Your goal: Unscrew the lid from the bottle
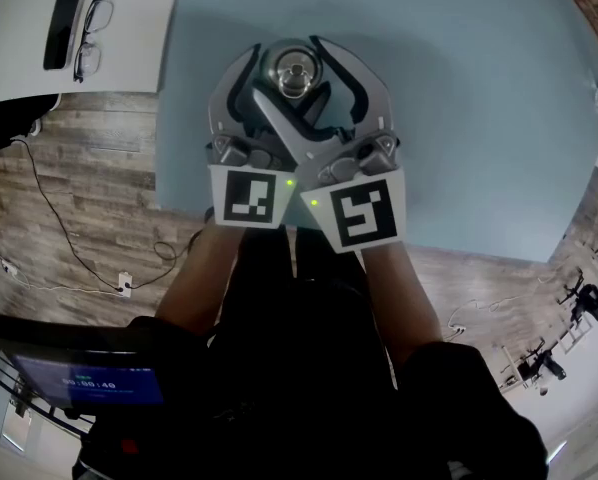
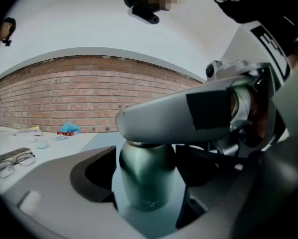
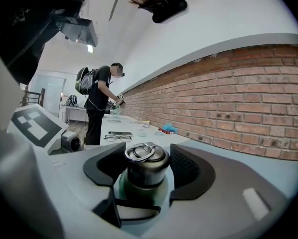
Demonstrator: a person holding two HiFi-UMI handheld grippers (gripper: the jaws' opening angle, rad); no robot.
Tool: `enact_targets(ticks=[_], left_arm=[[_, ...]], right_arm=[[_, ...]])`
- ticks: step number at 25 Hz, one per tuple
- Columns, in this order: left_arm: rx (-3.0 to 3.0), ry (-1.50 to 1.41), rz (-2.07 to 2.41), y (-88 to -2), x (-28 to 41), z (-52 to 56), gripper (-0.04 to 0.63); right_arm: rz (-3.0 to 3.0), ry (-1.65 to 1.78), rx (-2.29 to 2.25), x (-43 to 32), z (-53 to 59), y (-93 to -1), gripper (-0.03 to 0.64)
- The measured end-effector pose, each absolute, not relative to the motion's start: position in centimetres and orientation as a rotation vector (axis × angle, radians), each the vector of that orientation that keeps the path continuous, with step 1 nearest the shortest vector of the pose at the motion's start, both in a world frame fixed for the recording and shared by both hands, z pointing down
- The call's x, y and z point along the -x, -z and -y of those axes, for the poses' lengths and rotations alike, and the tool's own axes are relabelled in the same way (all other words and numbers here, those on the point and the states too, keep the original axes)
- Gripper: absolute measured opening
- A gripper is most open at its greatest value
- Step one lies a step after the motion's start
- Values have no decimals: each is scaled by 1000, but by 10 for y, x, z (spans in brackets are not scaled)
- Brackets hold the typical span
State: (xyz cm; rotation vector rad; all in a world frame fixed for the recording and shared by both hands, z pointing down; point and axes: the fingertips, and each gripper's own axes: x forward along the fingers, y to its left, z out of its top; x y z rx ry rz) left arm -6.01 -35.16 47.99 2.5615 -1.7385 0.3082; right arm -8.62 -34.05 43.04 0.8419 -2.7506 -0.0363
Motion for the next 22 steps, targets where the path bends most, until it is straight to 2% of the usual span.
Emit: enact_targets(ticks=[3,22], left_arm=[[-2577,-314,1732,-478,58,352,341],[-2705,-356,1556,-481,60,349,342]], right_arm=[[2741,64,-828,85,341,-431,267],[2827,42,-537,89,339,-430,261]])
